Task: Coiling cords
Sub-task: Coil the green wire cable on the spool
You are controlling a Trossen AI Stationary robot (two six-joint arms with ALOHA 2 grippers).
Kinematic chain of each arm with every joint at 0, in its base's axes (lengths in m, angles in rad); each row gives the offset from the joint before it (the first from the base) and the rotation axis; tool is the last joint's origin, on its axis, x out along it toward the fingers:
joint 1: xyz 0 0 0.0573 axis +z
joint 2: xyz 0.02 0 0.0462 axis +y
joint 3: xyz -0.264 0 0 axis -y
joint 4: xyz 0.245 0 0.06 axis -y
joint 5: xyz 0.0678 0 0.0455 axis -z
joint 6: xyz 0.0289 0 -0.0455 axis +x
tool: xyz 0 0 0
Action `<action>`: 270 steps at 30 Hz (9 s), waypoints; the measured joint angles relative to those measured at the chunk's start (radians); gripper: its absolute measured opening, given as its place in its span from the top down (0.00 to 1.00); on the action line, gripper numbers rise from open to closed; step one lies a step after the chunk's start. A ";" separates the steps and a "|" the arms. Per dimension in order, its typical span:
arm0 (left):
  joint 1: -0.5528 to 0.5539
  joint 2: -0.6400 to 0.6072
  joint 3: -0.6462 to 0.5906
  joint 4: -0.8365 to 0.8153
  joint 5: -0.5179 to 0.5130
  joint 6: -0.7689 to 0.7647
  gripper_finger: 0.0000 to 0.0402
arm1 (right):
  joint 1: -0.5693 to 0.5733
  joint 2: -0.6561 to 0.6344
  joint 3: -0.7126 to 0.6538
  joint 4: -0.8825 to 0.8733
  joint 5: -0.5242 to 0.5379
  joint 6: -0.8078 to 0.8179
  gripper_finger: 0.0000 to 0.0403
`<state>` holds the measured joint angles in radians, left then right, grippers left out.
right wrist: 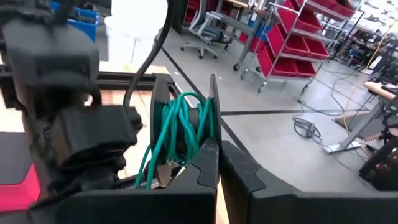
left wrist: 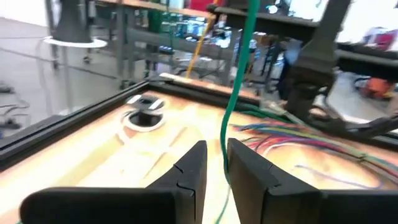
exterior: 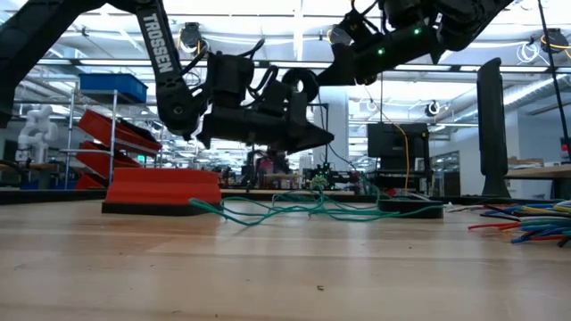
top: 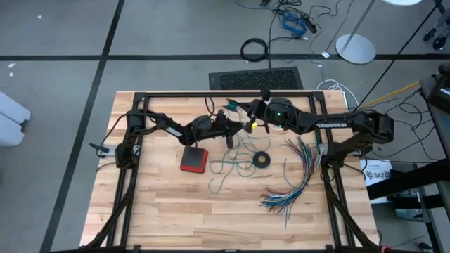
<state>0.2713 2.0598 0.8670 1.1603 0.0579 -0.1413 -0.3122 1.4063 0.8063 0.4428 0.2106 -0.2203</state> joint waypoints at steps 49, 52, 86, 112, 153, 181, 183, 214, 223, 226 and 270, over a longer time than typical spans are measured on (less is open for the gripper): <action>0.106 0.001 -0.031 -0.032 0.230 0.000 0.83 | 0.194 -0.193 -0.086 -0.147 -0.107 -0.054 1.00; 0.112 0.001 -0.031 -0.063 0.271 0.002 0.83 | 0.207 -0.216 -0.086 -0.144 -0.107 -0.053 1.00; 0.007 0.001 0.060 -0.008 0.490 0.129 0.83 | 0.223 -0.431 -0.086 -0.245 -0.108 -0.018 1.00; -0.019 0.001 0.111 -0.106 0.388 0.146 0.64 | 0.232 -0.440 -0.085 -0.238 -0.112 -0.031 1.00; 0.089 0.001 0.170 -0.224 0.362 0.124 1.00 | 0.242 -0.439 -0.084 -0.316 -0.126 0.026 1.00; 0.237 -0.129 0.170 -0.561 0.398 0.175 1.00 | 0.242 -0.439 -0.084 -0.589 0.211 -0.107 1.00; 0.247 -0.129 0.170 -0.577 0.398 0.174 1.00 | 0.242 -0.439 -0.084 -0.580 0.184 -0.106 1.00; 0.240 -0.127 0.313 -0.761 0.562 0.101 1.00 | 0.228 -0.295 -0.084 -0.755 0.485 -0.275 1.00; 0.203 -0.128 0.341 -0.758 0.588 0.092 1.00 | 0.228 -0.213 -0.084 -0.636 0.557 -0.315 1.00; 0.186 -0.128 0.352 -0.758 0.588 0.089 1.00 | 0.228 -0.186 -0.084 -0.573 0.581 -0.320 1.00; 0.075 -0.128 0.186 -0.305 0.250 0.054 0.97 | 0.162 -0.109 -0.084 -0.019 0.465 0.035 1.00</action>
<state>0.3466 1.9320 1.0533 0.8554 0.3077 -0.0874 -0.1502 1.2976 0.7219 0.4236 0.6758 -0.1858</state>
